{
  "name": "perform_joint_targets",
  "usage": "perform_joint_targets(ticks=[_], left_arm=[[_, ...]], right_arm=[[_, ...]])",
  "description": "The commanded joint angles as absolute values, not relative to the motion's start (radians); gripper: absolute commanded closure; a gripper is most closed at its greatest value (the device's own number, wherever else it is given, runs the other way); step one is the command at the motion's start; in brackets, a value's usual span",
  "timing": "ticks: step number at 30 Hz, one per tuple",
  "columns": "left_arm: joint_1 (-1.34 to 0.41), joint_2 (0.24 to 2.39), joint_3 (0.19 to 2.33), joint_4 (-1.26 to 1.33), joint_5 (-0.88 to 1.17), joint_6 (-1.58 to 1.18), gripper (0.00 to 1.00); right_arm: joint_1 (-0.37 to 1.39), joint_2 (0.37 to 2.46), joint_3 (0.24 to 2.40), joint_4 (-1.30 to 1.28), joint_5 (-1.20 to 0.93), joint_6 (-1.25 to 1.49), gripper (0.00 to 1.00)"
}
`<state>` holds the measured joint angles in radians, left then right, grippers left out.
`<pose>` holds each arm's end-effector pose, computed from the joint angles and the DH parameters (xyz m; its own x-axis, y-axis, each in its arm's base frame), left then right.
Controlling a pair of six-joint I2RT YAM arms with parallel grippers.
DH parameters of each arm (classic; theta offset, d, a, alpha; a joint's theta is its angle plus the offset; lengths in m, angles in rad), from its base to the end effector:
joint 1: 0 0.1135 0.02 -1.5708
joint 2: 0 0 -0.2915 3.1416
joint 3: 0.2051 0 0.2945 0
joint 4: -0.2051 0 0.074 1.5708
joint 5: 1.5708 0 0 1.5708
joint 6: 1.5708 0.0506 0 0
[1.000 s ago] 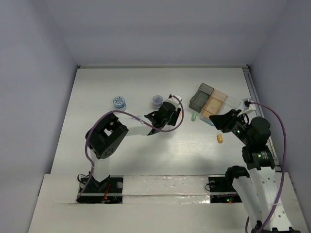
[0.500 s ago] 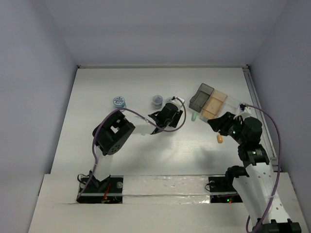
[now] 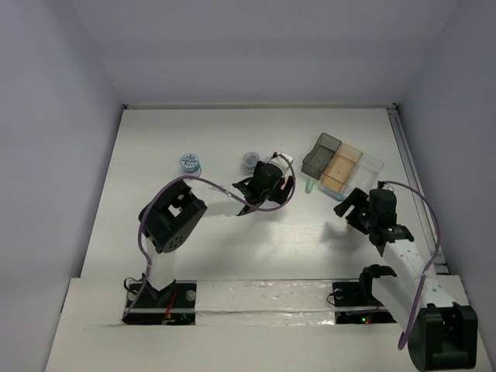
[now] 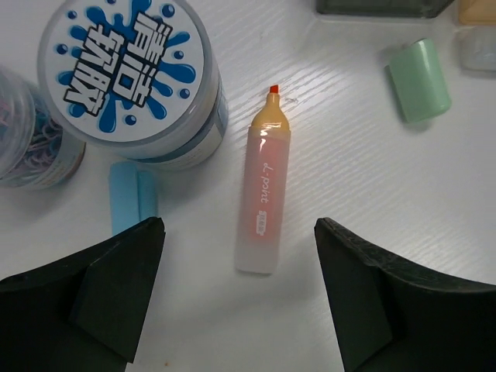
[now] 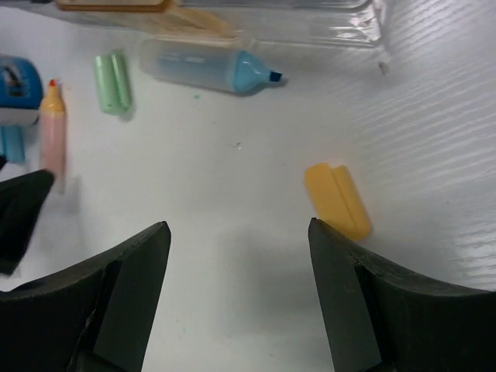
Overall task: Sort the stationery into containers
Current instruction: Move the pen cap to the center of the board.
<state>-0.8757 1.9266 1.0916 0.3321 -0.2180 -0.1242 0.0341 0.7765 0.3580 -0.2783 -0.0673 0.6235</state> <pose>0.3079 -0.3521 0.1538 -0.3842 0.2718 -0.8824 0.5854 0.8107 -0.0051 0.1951 0.0101 0.1755 -0.5707 0.5634 -0.5974 0.3050 0.8209 0.4828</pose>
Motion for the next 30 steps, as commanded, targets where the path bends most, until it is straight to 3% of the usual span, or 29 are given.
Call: perform_joint_targets(ticks=[1,17,23,28,30], left_arm=[[-0.896,1.801,1.074,0.357,-0.206,-0.141,0.24],[-0.948,1.388,0.836,0.365,-0.026,-0.241,0.25],[-0.948,1.348,0.805,0.382,-0.005,-0.248,0.27],[-0.948,1.292,0.779,0.402,0.025,-0.259,0.31],[-0.948,1.287,0.781,0.394,0.025,-0.262,0.33]], right_arm=[[0.035,0.849,0.392,-0.221,0.083,0.66,0.22],[0.035,1.017,0.52,-0.408,0.193,0.71,0.26],[0.035,1.188,0.575,-0.44,0.141,0.686,0.37],[0.035,1.35,0.652,-0.505,0.1,0.655,0.4],[0.035,1.402,0.678,-0.523,0.097,0.635,0.51]])
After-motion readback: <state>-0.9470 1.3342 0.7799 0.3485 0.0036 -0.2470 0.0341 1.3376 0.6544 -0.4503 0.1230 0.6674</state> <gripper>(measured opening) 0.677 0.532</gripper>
